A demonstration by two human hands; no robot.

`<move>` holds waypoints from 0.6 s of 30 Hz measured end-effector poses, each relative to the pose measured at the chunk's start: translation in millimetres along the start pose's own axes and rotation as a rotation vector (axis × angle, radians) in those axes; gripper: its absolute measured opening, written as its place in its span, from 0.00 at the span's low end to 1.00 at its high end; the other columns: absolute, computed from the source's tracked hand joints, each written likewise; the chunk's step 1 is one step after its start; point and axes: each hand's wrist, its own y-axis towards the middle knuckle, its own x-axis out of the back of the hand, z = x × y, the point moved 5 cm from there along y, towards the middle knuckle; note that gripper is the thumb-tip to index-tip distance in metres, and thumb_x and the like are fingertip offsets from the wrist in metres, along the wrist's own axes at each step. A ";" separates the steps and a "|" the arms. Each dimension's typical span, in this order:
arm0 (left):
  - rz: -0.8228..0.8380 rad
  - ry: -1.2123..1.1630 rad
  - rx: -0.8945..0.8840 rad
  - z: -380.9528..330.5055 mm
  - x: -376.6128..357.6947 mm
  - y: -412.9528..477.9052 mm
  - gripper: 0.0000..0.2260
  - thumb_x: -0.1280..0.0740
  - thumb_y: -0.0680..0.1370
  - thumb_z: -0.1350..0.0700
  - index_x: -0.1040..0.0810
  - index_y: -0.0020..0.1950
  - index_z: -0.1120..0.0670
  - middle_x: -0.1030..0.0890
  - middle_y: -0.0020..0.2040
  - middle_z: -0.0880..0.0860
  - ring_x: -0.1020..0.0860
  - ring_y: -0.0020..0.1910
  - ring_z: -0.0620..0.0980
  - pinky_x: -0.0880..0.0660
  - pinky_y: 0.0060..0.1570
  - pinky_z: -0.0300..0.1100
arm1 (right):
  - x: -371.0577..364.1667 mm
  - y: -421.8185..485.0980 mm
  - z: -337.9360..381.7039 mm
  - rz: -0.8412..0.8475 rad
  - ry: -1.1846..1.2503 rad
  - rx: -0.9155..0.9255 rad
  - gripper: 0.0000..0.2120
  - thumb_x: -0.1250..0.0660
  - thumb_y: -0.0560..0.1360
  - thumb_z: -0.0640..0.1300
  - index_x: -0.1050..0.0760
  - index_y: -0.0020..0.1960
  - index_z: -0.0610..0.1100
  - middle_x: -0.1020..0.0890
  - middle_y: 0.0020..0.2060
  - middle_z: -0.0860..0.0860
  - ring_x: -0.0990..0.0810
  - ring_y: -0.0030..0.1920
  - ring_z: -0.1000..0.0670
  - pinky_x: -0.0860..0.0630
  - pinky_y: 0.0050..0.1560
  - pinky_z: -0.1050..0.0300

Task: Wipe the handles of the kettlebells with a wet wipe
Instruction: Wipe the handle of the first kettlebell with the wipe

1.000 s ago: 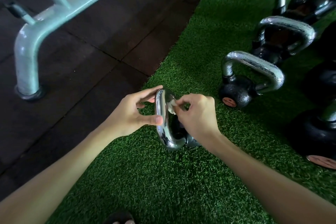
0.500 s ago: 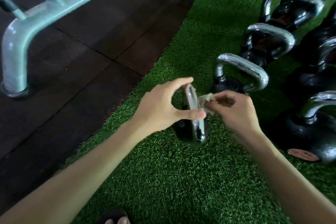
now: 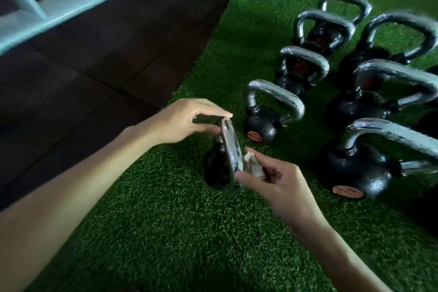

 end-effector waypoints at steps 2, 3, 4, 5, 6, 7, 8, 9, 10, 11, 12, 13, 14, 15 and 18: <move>0.020 -0.003 -0.012 1.1 -2.4 6.8 0.20 0.29 0.76 0.44 0.22 0.68 0.38 0.22 0.67 0.37 0.24 0.65 0.35 0.27 0.55 0.33 | -2.8 -3.5 -0.1 -0.072 -0.246 0.044 0.32 0.18 0.64 0.55 0.23 0.66 0.58 0.16 0.46 0.68 0.17 0.47 0.68 0.22 0.49 0.69; 0.022 0.015 -0.008 2.8 -3.7 8.3 0.19 0.30 0.76 0.43 0.22 0.68 0.37 0.21 0.67 0.37 0.23 0.64 0.35 0.27 0.54 0.34 | -4.0 -4.3 1.6 -0.107 -0.298 0.066 0.32 0.18 0.63 0.56 0.22 0.66 0.59 0.16 0.43 0.69 0.17 0.45 0.68 0.22 0.48 0.70; 0.006 0.050 -0.006 3.8 -4.4 8.3 0.19 0.31 0.76 0.41 0.23 0.68 0.36 0.20 0.65 0.39 0.22 0.60 0.36 0.27 0.52 0.35 | -3.8 -3.8 1.0 -0.114 -0.311 0.084 0.29 0.18 0.63 0.56 0.21 0.63 0.61 0.16 0.40 0.70 0.17 0.43 0.67 0.21 0.45 0.70; -0.028 0.102 0.001 3.7 -4.5 5.8 0.19 0.32 0.76 0.38 0.24 0.67 0.34 0.17 0.60 0.41 0.22 0.55 0.37 0.27 0.48 0.37 | -2.1 -2.6 2.3 -0.112 -0.311 0.096 0.25 0.18 0.64 0.54 0.20 0.58 0.64 0.17 0.38 0.71 0.16 0.42 0.65 0.20 0.43 0.69; -0.083 0.148 0.011 3.2 -4.1 1.0 0.20 0.34 0.75 0.35 0.24 0.66 0.32 0.17 0.52 0.42 0.23 0.48 0.37 0.28 0.44 0.38 | 2.2 -0.7 2.9 -0.108 -0.306 0.105 0.22 0.18 0.64 0.53 0.21 0.54 0.68 0.18 0.36 0.72 0.16 0.41 0.64 0.20 0.40 0.68; -0.155 0.175 0.027 0.4 -3.6 -6.4 0.21 0.35 0.73 0.33 0.23 0.65 0.32 0.21 0.45 0.41 0.25 0.43 0.36 0.30 0.39 0.38 | 8.4 1.0 4.4 -0.099 -0.312 0.112 0.23 0.17 0.64 0.51 0.22 0.52 0.69 0.18 0.35 0.72 0.16 0.40 0.64 0.21 0.36 0.69; -0.230 0.184 0.051 -1.6 -3.6 -14.9 0.22 0.36 0.72 0.31 0.21 0.64 0.33 0.25 0.41 0.39 0.27 0.39 0.36 0.31 0.36 0.39 | 16.5 3.5 5.0 -0.089 -0.324 0.114 0.25 0.17 0.64 0.49 0.22 0.55 0.68 0.18 0.36 0.71 0.17 0.39 0.65 0.23 0.33 0.70; -0.295 0.191 0.073 -3.8 -4.5 -23.9 0.22 0.36 0.71 0.30 0.20 0.63 0.34 0.26 0.40 0.39 0.26 0.37 0.38 0.30 0.33 0.41 | 25.1 5.7 6.0 -0.083 -0.340 0.101 0.26 0.17 0.65 0.48 0.22 0.57 0.65 0.18 0.38 0.70 0.17 0.37 0.65 0.26 0.30 0.71; -0.347 0.198 0.084 -6.0 -6.1 -32.7 0.22 0.35 0.71 0.30 0.19 0.62 0.35 0.24 0.40 0.41 0.25 0.34 0.42 0.28 0.30 0.44 | 33.3 8.3 6.4 -0.076 -0.352 0.087 0.25 0.17 0.65 0.47 0.20 0.58 0.62 0.17 0.41 0.68 0.18 0.34 0.64 0.28 0.28 0.72; -0.382 0.202 0.085 -8.1 -8.6 -40.5 0.22 0.34 0.71 0.30 0.19 0.61 0.36 0.21 0.39 0.43 0.25 0.31 0.46 0.27 0.28 0.48 | 40.2 11.3 6.0 -0.065 -0.353 0.069 0.24 0.18 0.65 0.46 0.19 0.58 0.61 0.15 0.43 0.65 0.20 0.29 0.62 0.30 0.25 0.71; -0.407 0.195 0.080 -8.1 -11.5 -46.5 0.22 0.33 0.71 0.30 0.18 0.61 0.37 0.19 0.38 0.44 0.25 0.29 0.47 0.27 0.28 0.49 | 45.4 14.6 4.7 -0.053 -0.341 0.055 0.23 0.18 0.65 0.46 0.17 0.58 0.60 0.14 0.43 0.62 0.23 0.25 0.61 0.32 0.24 0.71; -0.419 0.180 0.081 -8.2 -13.8 -50.9 0.22 0.33 0.72 0.30 0.17 0.60 0.38 0.17 0.38 0.45 0.26 0.28 0.47 0.27 0.27 0.49 | 48.8 17.0 4.7 -0.040 -0.324 0.050 0.22 0.18 0.65 0.46 0.16 0.58 0.59 0.13 0.43 0.59 0.26 0.22 0.61 0.34 0.22 0.70; -0.422 0.166 0.084 -9.6 -15.1 -54.2 0.23 0.33 0.72 0.30 0.16 0.60 0.40 0.16 0.38 0.46 0.26 0.27 0.47 0.28 0.27 0.48 | 50.0 18.7 4.9 -0.024 -0.320 0.054 0.22 0.18 0.65 0.46 0.16 0.58 0.58 0.12 0.43 0.58 0.28 0.21 0.61 0.34 0.22 0.70; -0.421 0.159 0.085 -11.4 -15.2 -56.1 0.23 0.34 0.72 0.30 0.16 0.60 0.40 0.15 0.38 0.45 0.26 0.26 0.47 0.28 0.27 0.49 | 49.8 19.9 5.4 -0.009 -0.328 0.062 0.22 0.18 0.65 0.46 0.16 0.58 0.58 0.12 0.44 0.57 0.28 0.21 0.61 0.35 0.22 0.71; -0.357 0.129 0.094 -17.5 -8.5 -56.0 0.21 0.31 0.72 0.32 0.16 0.59 0.41 0.15 0.41 0.41 0.23 0.28 0.47 0.26 0.27 0.50 | 50.0 21.8 5.3 0.044 -0.344 0.046 0.23 0.18 0.65 0.48 0.17 0.58 0.60 0.13 0.41 0.57 0.27 0.22 0.62 0.36 0.22 0.72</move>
